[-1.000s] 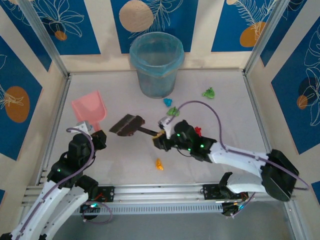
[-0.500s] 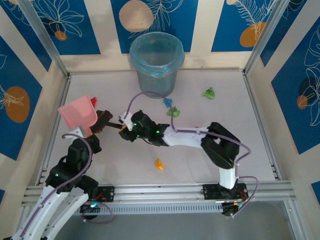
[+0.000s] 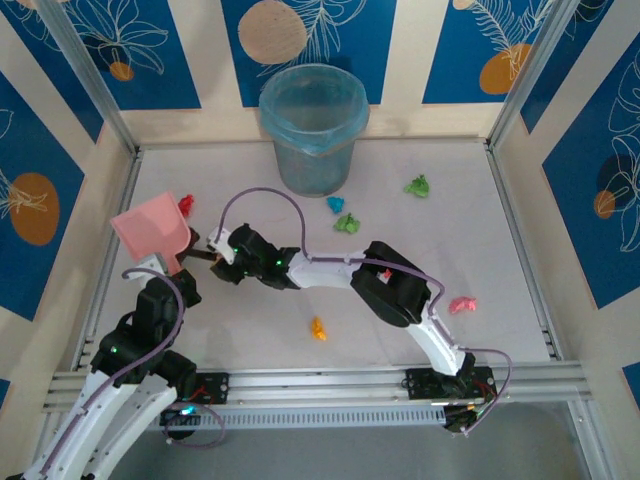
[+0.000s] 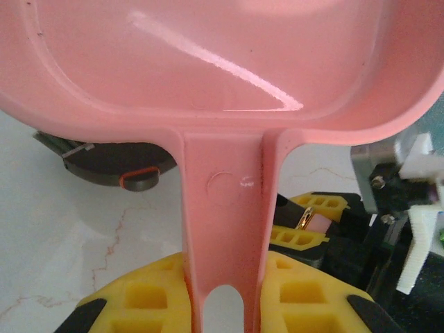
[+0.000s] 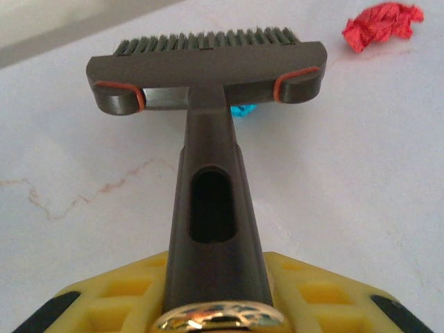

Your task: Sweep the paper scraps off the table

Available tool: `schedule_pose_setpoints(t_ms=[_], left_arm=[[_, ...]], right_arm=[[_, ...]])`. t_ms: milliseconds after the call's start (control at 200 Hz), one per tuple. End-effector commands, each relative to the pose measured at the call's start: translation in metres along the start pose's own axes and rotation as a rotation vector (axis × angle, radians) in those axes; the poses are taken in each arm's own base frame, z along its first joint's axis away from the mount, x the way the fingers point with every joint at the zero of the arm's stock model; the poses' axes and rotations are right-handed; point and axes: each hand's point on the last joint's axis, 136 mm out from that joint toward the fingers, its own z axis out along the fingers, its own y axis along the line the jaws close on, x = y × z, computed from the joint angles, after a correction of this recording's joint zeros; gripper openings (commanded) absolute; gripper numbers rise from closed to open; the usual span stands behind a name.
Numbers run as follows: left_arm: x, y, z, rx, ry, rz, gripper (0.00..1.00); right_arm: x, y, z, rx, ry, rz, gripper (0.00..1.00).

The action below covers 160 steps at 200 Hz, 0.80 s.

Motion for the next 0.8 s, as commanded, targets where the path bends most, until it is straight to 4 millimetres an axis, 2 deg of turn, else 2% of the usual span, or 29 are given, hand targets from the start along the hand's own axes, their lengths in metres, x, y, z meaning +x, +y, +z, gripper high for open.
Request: schedule_pose_setpoints(t_ms=[0,160,385,455,650,795], left_arm=[[-0.001,0.008,0.001,-0.041,-0.015,-0.006,0.0],[0.001,0.008,0.004,-0.044,-0.008,-0.005,0.0],[0.004,0.005,0.007,-0.036,0.006,-0.008,0.0],[0.006,0.003,0.008,-0.026,0.013,-0.003,0.0],[0.015,-0.017,0.017,0.047,0.071,0.032,0.0],[0.024,-0.034,0.025,0.102,0.125,0.062,0.0]], right_arm=[[0.001,-0.007,-0.004,0.03,-0.004,-0.011,0.0],[0.027,-0.025,-0.025,0.071,0.05,0.046,0.0],[0.049,-0.041,-0.077,0.142,0.066,0.125,0.0],[0.062,-0.049,-0.095,0.173,0.086,0.169,0.0],[0.088,-0.076,-0.148,0.253,0.119,0.371,0.0],[0.09,-0.087,-0.181,0.247,0.097,0.522,0.0]])
